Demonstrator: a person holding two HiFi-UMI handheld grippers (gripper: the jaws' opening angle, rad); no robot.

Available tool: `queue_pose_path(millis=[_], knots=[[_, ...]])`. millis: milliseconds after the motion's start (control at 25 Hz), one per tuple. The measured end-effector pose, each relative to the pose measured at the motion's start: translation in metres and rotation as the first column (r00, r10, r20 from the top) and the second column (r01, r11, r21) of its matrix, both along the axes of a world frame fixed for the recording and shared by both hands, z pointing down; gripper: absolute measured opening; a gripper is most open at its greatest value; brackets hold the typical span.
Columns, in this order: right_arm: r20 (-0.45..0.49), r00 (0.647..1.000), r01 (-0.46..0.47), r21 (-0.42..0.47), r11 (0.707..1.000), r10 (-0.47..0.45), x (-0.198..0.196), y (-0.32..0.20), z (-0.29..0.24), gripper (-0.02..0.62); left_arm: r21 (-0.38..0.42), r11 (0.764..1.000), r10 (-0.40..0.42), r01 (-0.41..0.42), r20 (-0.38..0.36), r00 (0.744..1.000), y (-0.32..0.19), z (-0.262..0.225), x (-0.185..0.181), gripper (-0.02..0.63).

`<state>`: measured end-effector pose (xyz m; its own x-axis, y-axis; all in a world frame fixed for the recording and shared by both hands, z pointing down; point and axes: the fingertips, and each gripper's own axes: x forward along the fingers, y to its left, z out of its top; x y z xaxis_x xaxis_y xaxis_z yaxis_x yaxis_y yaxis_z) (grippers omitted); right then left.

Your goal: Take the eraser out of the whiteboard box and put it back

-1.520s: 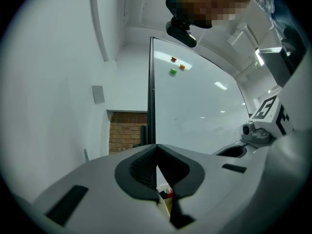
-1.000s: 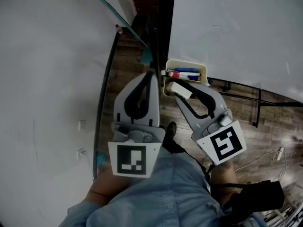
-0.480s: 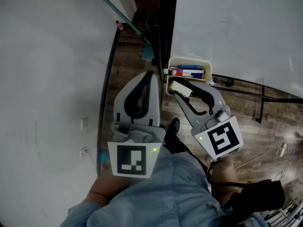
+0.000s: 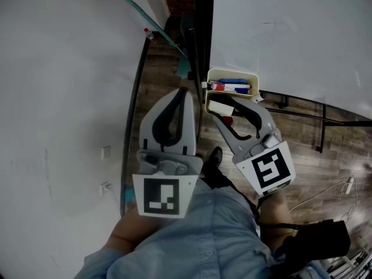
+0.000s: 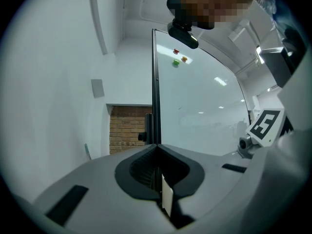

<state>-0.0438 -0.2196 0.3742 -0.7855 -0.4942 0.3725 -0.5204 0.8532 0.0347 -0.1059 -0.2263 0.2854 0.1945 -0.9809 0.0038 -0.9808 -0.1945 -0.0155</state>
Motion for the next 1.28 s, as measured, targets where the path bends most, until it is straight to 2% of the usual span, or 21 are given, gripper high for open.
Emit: queue_pose_path(millis=[320,480,560,680,920,1280], knots=[[0.118,0.993,-0.036,0.044,0.998,0.031,0.017,0.012,-0.042,0.16,0.056,0.998,0.007,-0.008,0.009,1.0,0.018,-0.024,0.013,0.005],[0.208,0.975,-0.105,0.1,0.989,0.083,0.04,0.015,-0.08,0.099,0.102,0.995,0.013,-0.013,0.005,1.0,0.029,-0.043,0.025,0.005],[0.244,0.962,-0.16,0.15,0.976,0.12,0.054,0.013,-0.1,0.041,0.127,0.992,0.016,-0.017,0.013,1.0,0.033,-0.051,0.032,0.005],[0.297,0.943,-0.215,0.203,0.955,0.149,0.07,0.014,-0.123,0.005,0.16,0.987,0.021,-0.023,0.016,1.0,0.038,-0.062,0.04,0.005],[0.332,0.926,-0.269,0.245,0.931,0.18,0.086,0.015,-0.144,0.002,0.195,0.981,0.015,-0.021,0.031,0.999,0.045,-0.075,0.046,0.005],[0.339,0.927,-0.258,0.262,0.93,0.161,0.082,0.017,-0.15,0.0,0.202,0.979,0.002,-0.008,0.031,1.0,0.049,-0.078,0.044,0.005]])
